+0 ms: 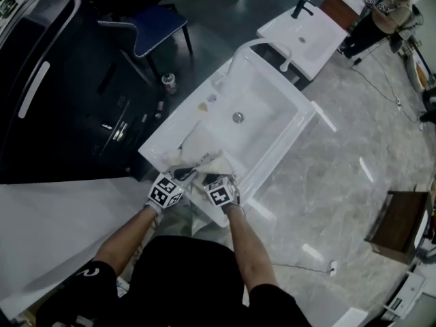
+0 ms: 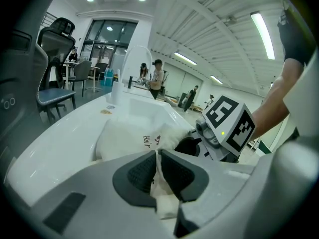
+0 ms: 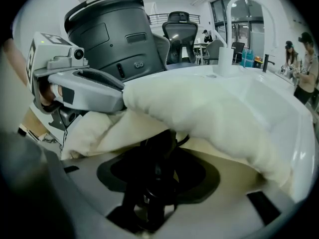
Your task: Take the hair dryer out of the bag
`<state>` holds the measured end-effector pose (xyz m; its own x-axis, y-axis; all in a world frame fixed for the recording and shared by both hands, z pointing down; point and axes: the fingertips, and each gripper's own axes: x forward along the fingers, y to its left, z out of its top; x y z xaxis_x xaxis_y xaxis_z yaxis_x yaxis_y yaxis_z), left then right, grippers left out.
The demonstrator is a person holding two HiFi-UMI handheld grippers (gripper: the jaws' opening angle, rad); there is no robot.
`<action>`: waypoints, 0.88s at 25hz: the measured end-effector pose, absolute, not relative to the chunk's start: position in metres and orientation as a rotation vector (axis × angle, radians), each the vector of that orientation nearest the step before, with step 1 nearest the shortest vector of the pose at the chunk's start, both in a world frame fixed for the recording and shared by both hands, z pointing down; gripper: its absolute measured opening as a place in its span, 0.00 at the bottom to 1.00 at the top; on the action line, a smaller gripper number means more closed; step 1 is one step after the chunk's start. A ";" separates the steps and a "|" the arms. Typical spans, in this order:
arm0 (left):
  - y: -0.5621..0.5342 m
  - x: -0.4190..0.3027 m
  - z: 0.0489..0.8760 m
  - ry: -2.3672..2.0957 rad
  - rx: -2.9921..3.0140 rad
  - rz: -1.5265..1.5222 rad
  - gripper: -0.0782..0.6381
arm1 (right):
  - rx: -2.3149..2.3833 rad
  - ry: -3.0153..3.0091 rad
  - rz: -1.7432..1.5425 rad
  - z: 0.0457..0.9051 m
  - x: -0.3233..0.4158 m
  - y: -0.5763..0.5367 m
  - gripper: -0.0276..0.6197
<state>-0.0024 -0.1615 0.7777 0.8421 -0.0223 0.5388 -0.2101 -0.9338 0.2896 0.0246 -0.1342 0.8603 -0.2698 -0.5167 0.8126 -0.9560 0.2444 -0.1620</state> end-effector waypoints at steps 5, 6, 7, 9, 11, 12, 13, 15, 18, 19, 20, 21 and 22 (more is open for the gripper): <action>-0.163 0.000 0.772 -0.193 2.695 0.755 0.15 | 1.376 -1.892 0.961 0.849 0.026 -0.136 0.35; -0.163 0.001 0.770 -0.197 2.699 0.751 0.15 | 1.389 -1.895 0.971 0.846 0.026 -0.135 0.35; -0.163 0.001 0.769 -0.198 2.704 0.749 0.15 | 1.402 -1.898 0.981 0.842 0.027 -0.134 0.35; -0.162 0.004 0.767 -0.193 2.715 0.752 0.15 | 1.430 -1.899 0.998 0.834 0.030 -0.131 0.35; -0.161 0.008 0.764 -0.190 2.731 0.759 0.15 | 1.453 -1.893 1.020 0.827 0.034 -0.126 0.35; -0.159 0.010 0.762 -0.189 2.739 0.764 0.15 | 1.461 -1.888 1.031 0.823 0.035 -0.123 0.35; -0.157 0.012 0.761 -0.186 2.746 0.770 0.15 | 1.470 -1.881 1.038 0.820 0.037 -0.119 0.35; -0.151 0.016 0.760 -0.176 2.756 0.784 0.15 | 1.491 -1.867 1.042 0.814 0.042 -0.111 0.35; -0.143 0.024 0.757 -0.163 2.777 0.796 0.15 | 1.527 -1.861 1.059 0.804 0.050 -0.099 0.35; -0.139 0.027 0.755 -0.157 2.785 0.802 0.15 | 1.540 -1.859 1.065 0.800 0.051 -0.095 0.35; -0.135 0.031 0.753 -0.147 2.792 0.814 0.15 | 1.553 -1.856 1.067 0.797 0.054 -0.091 0.35; -0.131 0.034 0.751 -0.136 2.799 0.828 0.15 | 1.566 -1.851 1.065 0.793 0.057 -0.087 0.35; -0.126 0.038 0.749 -0.127 2.804 0.844 0.15 | 1.576 -1.845 1.063 0.790 0.060 -0.083 0.35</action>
